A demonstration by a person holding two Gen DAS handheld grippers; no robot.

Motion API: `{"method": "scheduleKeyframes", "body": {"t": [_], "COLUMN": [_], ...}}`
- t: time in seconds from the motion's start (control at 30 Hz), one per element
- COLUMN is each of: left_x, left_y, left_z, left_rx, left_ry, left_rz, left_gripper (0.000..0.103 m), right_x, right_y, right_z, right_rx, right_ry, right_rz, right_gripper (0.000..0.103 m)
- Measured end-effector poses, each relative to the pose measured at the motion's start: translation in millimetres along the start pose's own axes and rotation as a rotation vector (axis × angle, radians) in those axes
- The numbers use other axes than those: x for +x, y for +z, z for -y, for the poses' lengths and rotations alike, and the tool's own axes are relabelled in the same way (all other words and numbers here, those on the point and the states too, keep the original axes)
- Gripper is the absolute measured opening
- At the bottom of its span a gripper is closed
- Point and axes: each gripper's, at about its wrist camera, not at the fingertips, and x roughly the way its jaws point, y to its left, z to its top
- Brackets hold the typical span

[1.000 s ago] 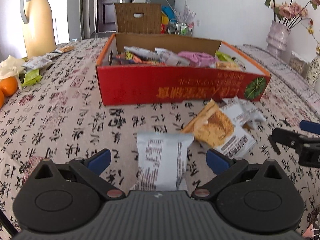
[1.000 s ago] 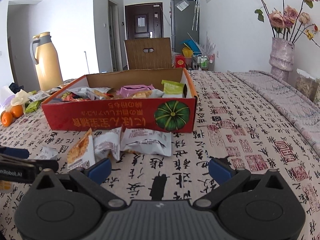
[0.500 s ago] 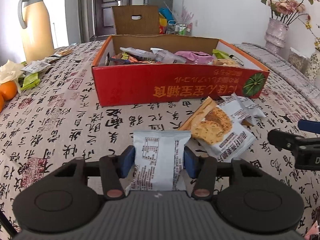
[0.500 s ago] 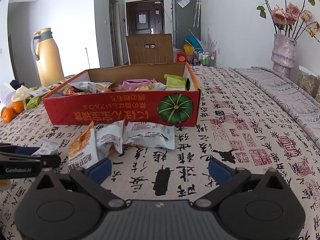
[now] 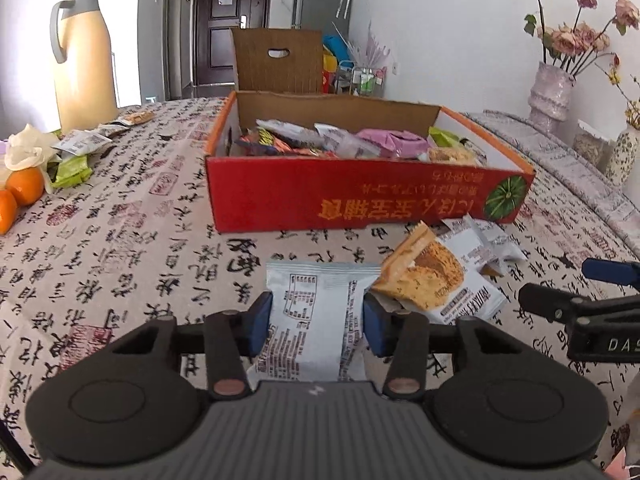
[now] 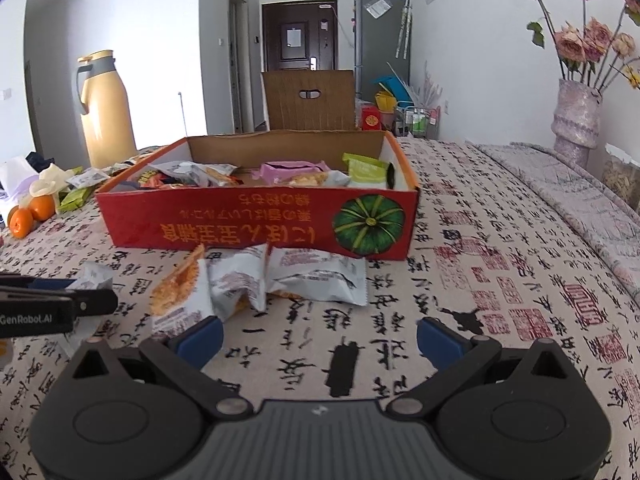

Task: Organize snacks
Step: 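Grasp the oat cookie packet with the right tool while the left tool holds its packet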

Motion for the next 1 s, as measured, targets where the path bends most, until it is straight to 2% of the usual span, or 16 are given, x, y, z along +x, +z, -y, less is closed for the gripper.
{"method": "scheduleKeyframes", "body": {"t": [0.4,0.6,0.7,0.83,1.0], "left_x": [-12,-15,-15,-15,-15], "left_y": [5,3,3,2,1], "left_z": [-24,-29,-31,-34,-36], "left_rx": [-0.039,-0.049,-0.056,-0.061,-0.067], "left_ry": [0.027,0.025,0.022,0.019,0.015], "left_rz": [0.043,0.052,0.053,0.052,0.051], "left_gripper": [0.047,0.047,0.047,0.047,0.047], "right_x": [7,14,17,24,29], "right_y": [13,16,15,13,8], "right_z": [-44,-69,-81,-94,-102], "right_rx": [-0.095,-0.167,-0.211,-0.271,-0.324], "right_ry": [0.057,0.082,0.084,0.07,0.047], "right_rz": [0.03,0.038,0.042,0.032,0.019], "right_gripper": [0.102,0.087,0.083,0.067,0.061]}}
